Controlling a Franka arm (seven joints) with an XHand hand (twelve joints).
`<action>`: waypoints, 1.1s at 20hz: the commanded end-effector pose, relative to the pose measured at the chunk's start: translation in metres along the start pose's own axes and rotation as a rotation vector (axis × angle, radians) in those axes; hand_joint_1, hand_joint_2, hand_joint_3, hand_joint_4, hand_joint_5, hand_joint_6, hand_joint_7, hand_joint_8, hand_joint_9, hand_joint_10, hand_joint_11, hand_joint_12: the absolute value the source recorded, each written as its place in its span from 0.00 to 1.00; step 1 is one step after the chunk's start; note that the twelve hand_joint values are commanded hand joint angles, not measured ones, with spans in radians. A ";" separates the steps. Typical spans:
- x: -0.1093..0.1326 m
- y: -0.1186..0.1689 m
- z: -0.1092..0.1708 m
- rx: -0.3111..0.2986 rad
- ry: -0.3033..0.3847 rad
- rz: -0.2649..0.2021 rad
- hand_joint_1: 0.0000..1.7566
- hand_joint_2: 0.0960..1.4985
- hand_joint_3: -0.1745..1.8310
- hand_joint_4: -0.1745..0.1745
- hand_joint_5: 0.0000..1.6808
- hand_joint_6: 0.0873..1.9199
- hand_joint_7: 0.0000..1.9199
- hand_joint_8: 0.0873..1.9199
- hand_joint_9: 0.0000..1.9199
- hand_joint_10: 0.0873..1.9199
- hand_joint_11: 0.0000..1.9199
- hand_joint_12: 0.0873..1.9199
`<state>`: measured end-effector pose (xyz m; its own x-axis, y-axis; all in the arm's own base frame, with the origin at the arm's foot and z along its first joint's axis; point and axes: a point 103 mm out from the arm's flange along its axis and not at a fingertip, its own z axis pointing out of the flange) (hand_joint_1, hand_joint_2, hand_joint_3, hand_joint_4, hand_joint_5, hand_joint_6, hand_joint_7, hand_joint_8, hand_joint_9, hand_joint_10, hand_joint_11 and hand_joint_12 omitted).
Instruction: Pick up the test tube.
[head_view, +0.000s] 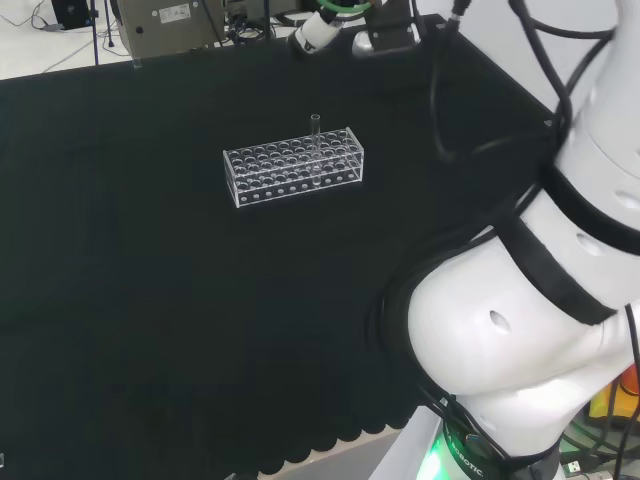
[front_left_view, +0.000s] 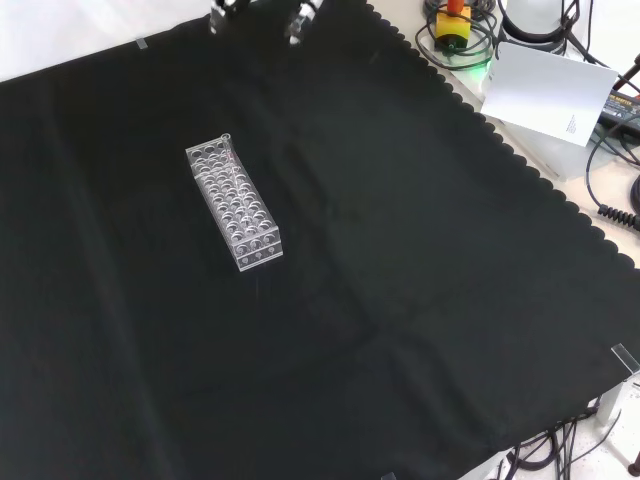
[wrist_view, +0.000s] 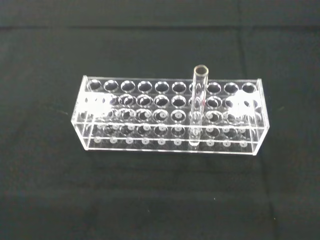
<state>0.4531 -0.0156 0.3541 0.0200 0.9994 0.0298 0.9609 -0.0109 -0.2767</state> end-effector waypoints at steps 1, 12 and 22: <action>-0.012 0.044 0.032 0.066 -0.007 0.009 0.35 0.71 0.00 0.27 0.16 0.02 0.09 0.44 0.09 0.47 0.00 0.79; -0.023 0.089 0.078 0.148 -0.035 0.048 0.37 0.71 0.00 0.27 0.16 0.02 0.10 0.45 0.09 0.47 0.00 0.80; -0.042 0.120 0.112 0.214 -0.051 0.090 0.38 0.71 0.00 0.25 0.17 0.03 0.12 0.46 0.10 0.47 0.00 0.80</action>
<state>0.5270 -0.0423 0.2298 0.0716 0.9972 -0.0220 0.8909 -0.0738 -0.4481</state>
